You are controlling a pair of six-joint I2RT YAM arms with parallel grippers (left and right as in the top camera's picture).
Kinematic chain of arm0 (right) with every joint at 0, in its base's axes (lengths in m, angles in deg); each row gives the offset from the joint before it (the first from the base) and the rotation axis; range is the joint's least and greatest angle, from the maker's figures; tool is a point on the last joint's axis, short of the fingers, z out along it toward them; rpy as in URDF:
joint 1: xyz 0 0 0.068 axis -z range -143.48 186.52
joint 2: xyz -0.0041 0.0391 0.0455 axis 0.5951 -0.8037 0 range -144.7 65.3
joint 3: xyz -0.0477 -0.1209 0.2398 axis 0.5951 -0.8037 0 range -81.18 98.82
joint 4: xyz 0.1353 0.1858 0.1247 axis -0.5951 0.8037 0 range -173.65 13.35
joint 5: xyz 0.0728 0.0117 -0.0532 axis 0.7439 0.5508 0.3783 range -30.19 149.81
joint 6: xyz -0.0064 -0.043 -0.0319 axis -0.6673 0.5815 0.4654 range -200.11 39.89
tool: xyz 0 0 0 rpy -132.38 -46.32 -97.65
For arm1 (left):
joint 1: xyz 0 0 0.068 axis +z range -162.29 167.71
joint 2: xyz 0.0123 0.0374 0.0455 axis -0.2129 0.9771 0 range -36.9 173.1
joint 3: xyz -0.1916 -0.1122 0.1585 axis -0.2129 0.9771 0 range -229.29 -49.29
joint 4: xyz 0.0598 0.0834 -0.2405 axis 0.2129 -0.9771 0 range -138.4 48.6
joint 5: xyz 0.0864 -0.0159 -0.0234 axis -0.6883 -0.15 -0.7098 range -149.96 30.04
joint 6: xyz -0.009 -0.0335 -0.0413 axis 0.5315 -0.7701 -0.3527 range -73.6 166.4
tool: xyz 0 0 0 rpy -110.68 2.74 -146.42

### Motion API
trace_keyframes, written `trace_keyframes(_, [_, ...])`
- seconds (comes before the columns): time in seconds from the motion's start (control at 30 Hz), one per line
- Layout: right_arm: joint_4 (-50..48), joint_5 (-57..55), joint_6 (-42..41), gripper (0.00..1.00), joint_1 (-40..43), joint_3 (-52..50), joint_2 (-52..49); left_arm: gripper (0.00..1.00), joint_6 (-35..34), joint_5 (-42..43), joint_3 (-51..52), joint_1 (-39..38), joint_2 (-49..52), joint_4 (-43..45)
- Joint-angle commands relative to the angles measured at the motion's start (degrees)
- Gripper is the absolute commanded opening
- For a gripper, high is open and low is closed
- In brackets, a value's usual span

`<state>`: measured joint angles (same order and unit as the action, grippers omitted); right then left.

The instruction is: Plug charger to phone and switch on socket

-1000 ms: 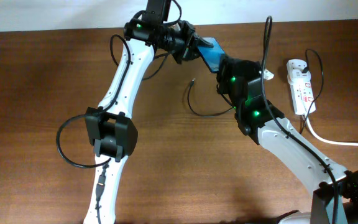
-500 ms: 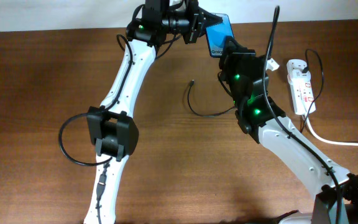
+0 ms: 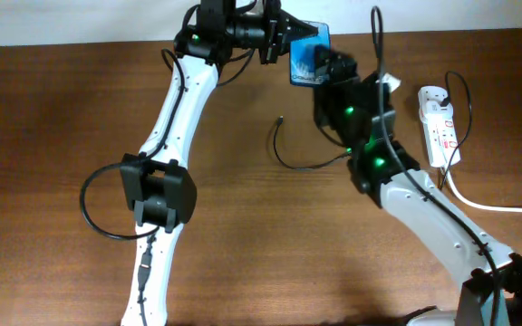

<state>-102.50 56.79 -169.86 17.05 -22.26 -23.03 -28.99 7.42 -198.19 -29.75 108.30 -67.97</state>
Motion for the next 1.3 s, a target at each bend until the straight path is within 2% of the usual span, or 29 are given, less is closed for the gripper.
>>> trace_keyframes(0.0, [0.1,8.9,11.0,0.99,9.0,-0.7,2.6,0.00,8.5,3.5,-1.2,5.3,-1.0,-0.6])
trace_keyframes(0.07, [3.1,23.9,18.7,0.98,18.4,-0.7,2.9,0.00,16.5,3.8,-1.2,9.1,-1.0,-5.0])
trace_keyframes(0.1, [10.7,25.1,24.0,0.98,21.7,-0.7,2.8,0.00,22.5,3.8,-1.2,10.6,-1.0,-8.3])
trace_keyframes(0.13, [16.0,23.4,25.4,0.99,23.0,-0.7,2.7,0.00,26.9,3.5,-1.2,11.5,-1.0,-11.3])
trace_keyframes(0.17, [21.5,25.7,32.9,0.98,24.0,-0.7,2.0,0.00,32.5,0.7,-1.2,12.7,-1.0,-18.7])
trace_keyframes(0.23, [22.8,31.7,44.6,0.98,22.4,-0.7,-0.1,0.00,37.8,-12.2,-1.2,14.0,-1.0,-35.5])
trace_keyframes(0.27, [21.6,32.0,47.6,0.89,19.5,-0.7,-2.4,0.00,40.0,-16.9,-1.2,14.3,-1.0,-40.5])
trace_keyframes(0.3, [18.4,34.5,47.2,0.86,17.3,-0.7,-5.4,0.00,42.1,-16.6,-1.2,14.4,-1.0,-41.4])
trace_keyframes(0.33, [15.3,38.5,45.7,0.81,15.8,0.0,-9.2,0.00,42.3,-16.2,-1.2,14.4,-1.0,-41.4])
trace_keyframes(0.4, [16.1,44.8,45.8,0.74,13.6,6.5,-18.2,0.00,43.4,-16.2,-1.2,15.1,-1.0,-41.5])
trace_keyframes(0.47, [20.7,44.4,45.9,0.66,11.0,15.3,-26.3,0.00,44.3,-16.2,-1.2,15.3,-1.0,-42.5])
trace_keyframes(0.53, [21.6,44.1,45.7,0.61,8.9,19.6,-31.4,0.00,44.3,-16.2,-1.2,15.3,-1.0,-43.5])
trace_keyframes(0.63, [23.3,35.6,45.1,0.60,4.7,19.8,-33.8,0.00,44.3,-16.2,-1.2,15.3,-1.0,-44.0])
trace_keyframes(0.83, [26.0,25.6,46.5,0.59,2.4,19.7,-34.0,0.00,44.3,-16.2,-1.2,15.3,-1.0,-44.6])
trace_keyframes(1.27, [21.5,21.2,47.1,0.44,-1.9,19.7,-38.6,0.00,44.3,-16.4,-1.2,14.8,-1.0,-46.1])
